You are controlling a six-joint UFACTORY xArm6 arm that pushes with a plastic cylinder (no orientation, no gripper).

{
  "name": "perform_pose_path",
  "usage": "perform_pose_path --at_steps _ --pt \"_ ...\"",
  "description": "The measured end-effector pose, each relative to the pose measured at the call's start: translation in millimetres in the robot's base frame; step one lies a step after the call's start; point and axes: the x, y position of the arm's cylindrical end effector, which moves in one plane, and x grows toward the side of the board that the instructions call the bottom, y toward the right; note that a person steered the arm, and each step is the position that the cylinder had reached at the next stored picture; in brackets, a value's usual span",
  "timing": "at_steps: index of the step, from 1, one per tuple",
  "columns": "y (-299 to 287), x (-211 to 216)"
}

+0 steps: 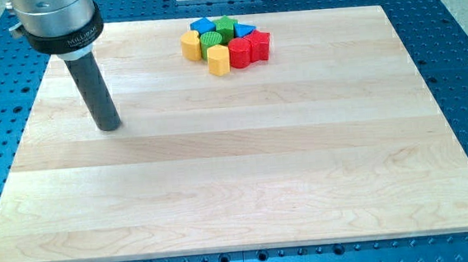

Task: Keep your hand to the left of the yellow heart

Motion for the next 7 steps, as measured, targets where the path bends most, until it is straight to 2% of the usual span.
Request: perform_pose_path --at_steps 4,5,6,7 --pt "-16 -5" --pt "-16 -19" --pt "-30 -83" --pt "13 -173"
